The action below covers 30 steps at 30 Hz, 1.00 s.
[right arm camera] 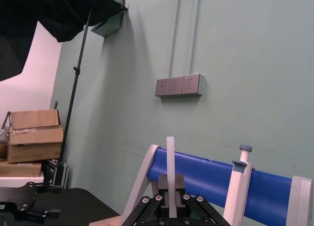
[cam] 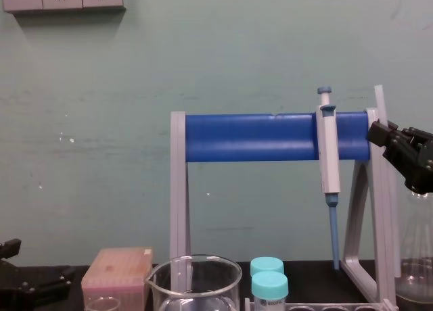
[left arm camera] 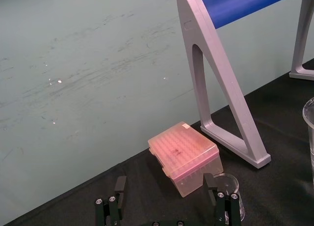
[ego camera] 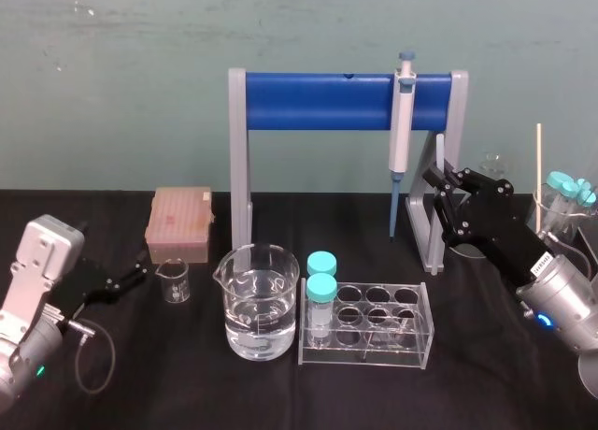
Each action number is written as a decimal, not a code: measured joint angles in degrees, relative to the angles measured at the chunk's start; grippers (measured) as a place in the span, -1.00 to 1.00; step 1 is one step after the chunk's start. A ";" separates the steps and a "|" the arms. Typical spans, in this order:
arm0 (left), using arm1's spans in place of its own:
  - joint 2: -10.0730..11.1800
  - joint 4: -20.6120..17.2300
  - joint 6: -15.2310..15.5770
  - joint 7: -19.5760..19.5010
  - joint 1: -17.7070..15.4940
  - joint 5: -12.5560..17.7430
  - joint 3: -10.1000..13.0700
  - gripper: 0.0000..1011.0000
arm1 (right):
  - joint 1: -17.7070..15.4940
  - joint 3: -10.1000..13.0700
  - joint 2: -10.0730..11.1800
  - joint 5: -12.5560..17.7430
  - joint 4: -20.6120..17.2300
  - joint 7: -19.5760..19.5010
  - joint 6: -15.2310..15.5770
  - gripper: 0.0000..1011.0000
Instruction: Pick up the stirring rod with one hand, then place it down.
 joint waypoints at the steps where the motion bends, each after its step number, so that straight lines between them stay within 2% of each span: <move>1: 0.00 0.00 0.00 0.00 0.00 0.00 0.00 0.98 | 0.00 -0.01 0.00 0.00 0.00 0.00 0.00 -0.86; 30: 0.00 0.00 0.00 0.00 0.00 0.00 0.00 0.98 | 0.08 -0.07 0.00 0.01 -0.07 -0.01 -0.09 -0.86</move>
